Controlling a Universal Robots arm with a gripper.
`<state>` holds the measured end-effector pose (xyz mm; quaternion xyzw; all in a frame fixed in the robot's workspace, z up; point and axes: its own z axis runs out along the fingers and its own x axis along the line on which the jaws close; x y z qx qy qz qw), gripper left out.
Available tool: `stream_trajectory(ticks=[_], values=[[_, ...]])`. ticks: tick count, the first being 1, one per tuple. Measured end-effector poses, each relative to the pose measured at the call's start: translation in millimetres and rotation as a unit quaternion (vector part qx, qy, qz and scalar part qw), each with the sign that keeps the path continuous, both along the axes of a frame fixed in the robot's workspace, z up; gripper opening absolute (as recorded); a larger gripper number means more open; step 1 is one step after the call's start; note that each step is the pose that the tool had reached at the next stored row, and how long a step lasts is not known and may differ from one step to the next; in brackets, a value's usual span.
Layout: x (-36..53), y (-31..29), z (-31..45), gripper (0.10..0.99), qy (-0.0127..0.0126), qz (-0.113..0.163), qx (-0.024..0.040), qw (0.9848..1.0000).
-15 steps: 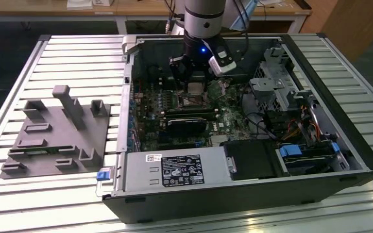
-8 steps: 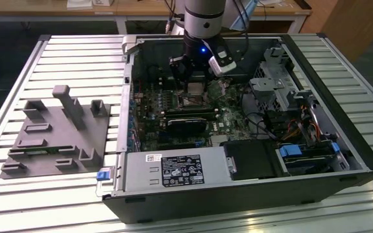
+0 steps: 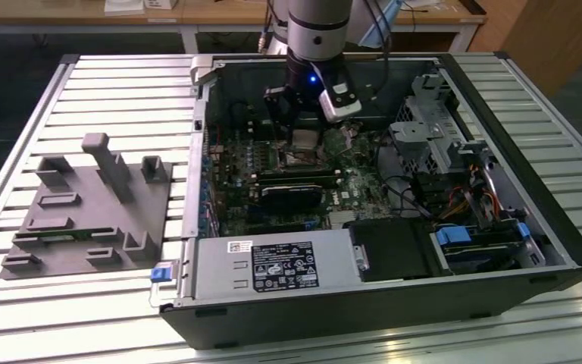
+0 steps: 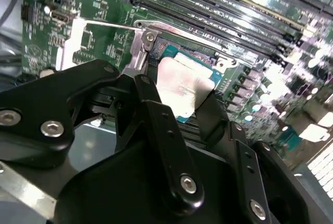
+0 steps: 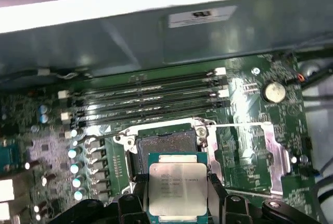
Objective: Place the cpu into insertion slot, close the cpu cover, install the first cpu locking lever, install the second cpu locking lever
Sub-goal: 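Place the cpu into insertion slot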
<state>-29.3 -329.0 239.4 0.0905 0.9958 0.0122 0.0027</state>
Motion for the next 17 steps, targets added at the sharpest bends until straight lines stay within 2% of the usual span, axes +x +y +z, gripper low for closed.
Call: stream_trajectory(ticks=[4, 9, 12, 17], values=[[0.0, 0.0, -0.5, 0.537, 0.0, -0.036, 0.0, 0.9994], [0.0, 0.0, -1.0, 0.537, 0.0, -0.081, 0.0, 0.9967], [0.0, 0.0, -1.3, 0.537, 0.0, -0.108, 0.0, 0.9941], [0.0, 0.0, -1.8, 0.537, 0.0, -0.154, 0.0, 0.9881]])
